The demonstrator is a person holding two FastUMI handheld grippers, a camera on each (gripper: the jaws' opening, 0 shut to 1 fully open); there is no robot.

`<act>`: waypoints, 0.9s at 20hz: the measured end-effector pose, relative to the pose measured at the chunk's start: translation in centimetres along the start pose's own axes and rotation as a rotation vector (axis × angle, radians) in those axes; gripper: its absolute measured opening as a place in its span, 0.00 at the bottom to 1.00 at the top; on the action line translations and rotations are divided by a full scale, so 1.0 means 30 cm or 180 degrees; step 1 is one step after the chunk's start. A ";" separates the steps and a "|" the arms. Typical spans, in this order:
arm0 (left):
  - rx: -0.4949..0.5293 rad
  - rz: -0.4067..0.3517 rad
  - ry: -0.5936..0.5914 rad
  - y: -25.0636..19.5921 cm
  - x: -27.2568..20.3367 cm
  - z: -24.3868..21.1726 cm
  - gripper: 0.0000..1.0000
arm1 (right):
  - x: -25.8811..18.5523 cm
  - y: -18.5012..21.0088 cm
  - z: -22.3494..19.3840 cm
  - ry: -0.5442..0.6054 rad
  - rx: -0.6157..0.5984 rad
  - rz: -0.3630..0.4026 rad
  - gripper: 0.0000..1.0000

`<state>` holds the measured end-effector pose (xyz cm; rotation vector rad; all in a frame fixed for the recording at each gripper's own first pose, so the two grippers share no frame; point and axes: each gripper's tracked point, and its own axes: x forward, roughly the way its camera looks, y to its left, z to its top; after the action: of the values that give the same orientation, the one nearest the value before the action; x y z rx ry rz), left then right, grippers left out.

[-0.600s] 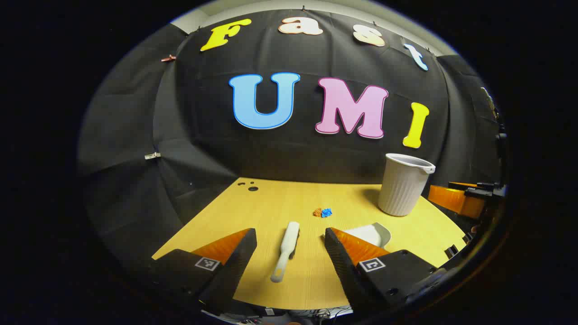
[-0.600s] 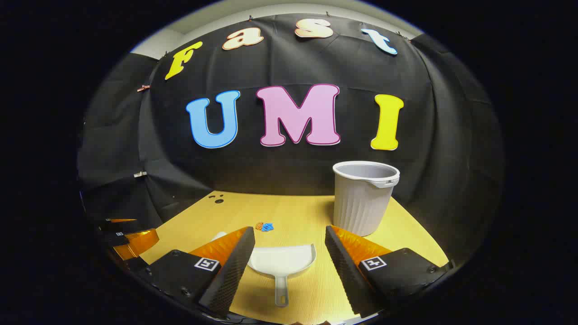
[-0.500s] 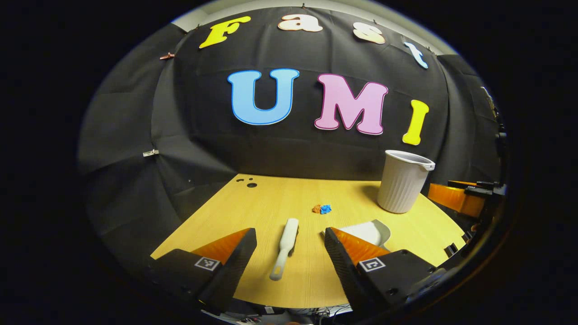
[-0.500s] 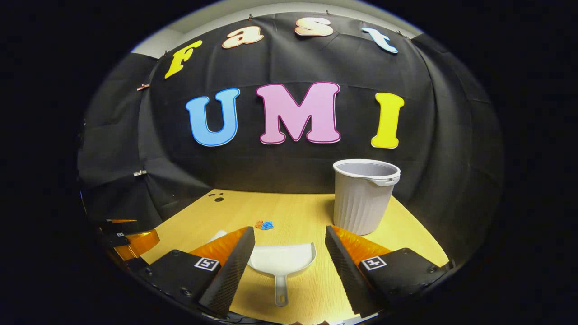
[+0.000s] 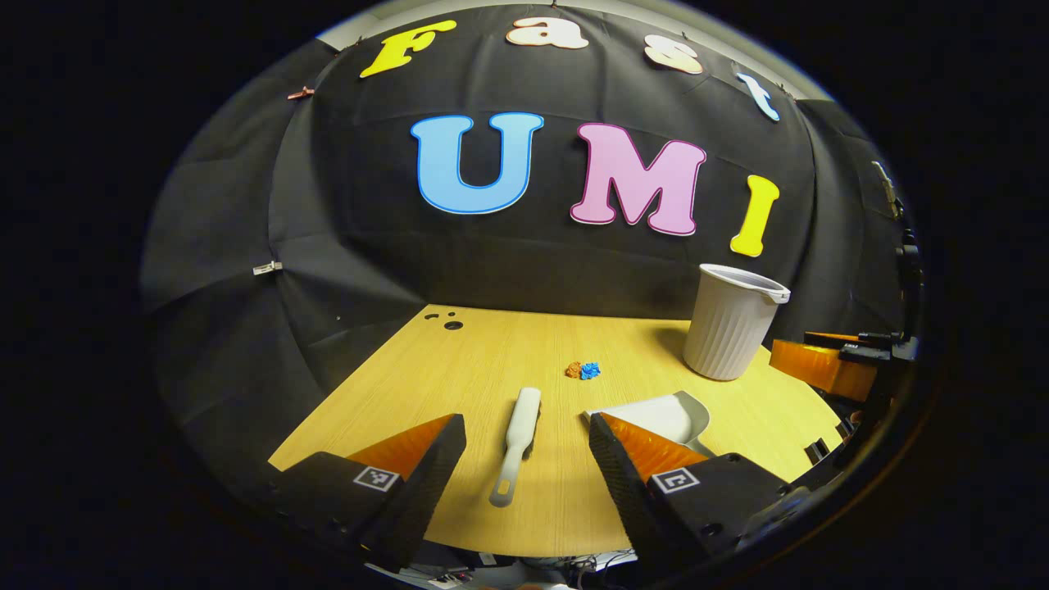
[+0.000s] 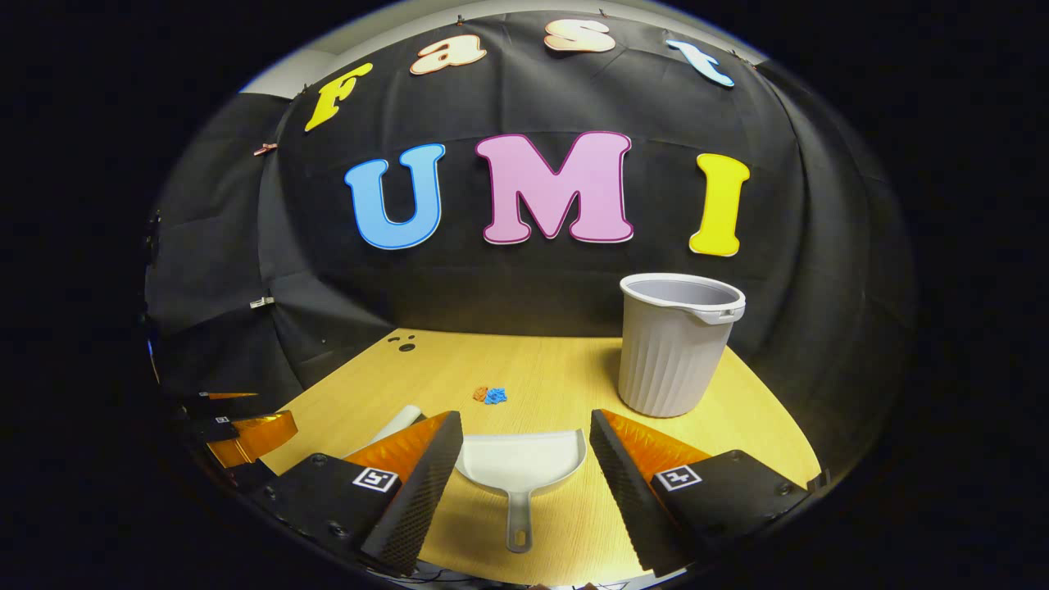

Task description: Pick up the small broom and dustpan from the desktop, sweep the trash into the dustpan with the broom, and then empty the trash into the garbage bin.

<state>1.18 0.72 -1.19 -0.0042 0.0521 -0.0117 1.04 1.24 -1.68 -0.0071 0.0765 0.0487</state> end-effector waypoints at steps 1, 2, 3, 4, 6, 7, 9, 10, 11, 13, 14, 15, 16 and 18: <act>0.0036 0.0062 0.0030 0.017 0.007 -0.005 0.96 | 0.004 0.003 -0.005 0.0026 -0.0004 0.0013 0.97; 0.0060 0.0088 0.0063 0.032 0.015 -0.019 0.96 | 0.007 0.005 -0.009 0.0046 -0.0006 0.0027 0.97; 0.0055 0.0067 0.0105 0.033 0.023 -0.030 0.96 | 0.012 0.009 -0.014 0.0067 -0.0005 0.0040 0.97; 0.0031 0.0040 0.0151 0.033 0.029 -0.050 0.96 | 0.017 0.011 -0.020 0.0091 -0.0005 0.0051 0.97; -0.0022 0.0016 0.0207 0.042 0.043 -0.062 0.96 | 0.027 0.013 -0.035 0.0152 -0.0021 0.0057 0.97; -0.0038 -0.0007 0.0248 0.042 0.057 -0.068 0.96 | 0.031 0.012 -0.040 0.0182 -0.0025 0.0058 0.97; -0.0037 -0.0052 0.0325 0.046 0.087 -0.080 0.96 | 0.043 0.008 -0.057 0.0247 -0.0013 0.0050 0.98; -0.0042 -0.0045 0.0370 0.057 0.106 -0.085 0.96 | 0.050 0.001 -0.070 0.0282 -0.0014 0.0038 0.97; -0.0065 -0.0037 0.0422 0.066 0.126 -0.087 0.96 | 0.057 -0.014 -0.084 0.0318 -0.0017 0.0021 0.97; -0.0135 -0.0065 0.0563 0.069 0.171 -0.106 0.96 | 0.075 -0.047 -0.115 0.0436 -0.0039 -0.0077 0.98; -0.0166 -0.0085 0.0645 0.072 0.194 -0.123 0.96 | 0.084 -0.050 -0.128 0.0477 -0.0017 -0.0089 0.97; -0.0178 -0.0106 0.0735 0.074 0.225 -0.137 0.96 | 0.094 -0.055 -0.137 0.0506 0.0010 -0.0097 0.98; -0.0174 -0.0109 0.0833 0.081 0.253 -0.158 0.96 | 0.104 -0.059 -0.147 0.0543 0.0023 -0.0105 0.98; -0.0151 -0.0135 0.1035 0.077 0.316 -0.199 0.96 | 0.122 -0.074 -0.175 0.0628 0.0044 -0.0128 0.98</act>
<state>10.37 2.90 -7.65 -0.0509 0.3773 -0.0534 4.39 -0.86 -7.17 0.0005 0.2739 0.0070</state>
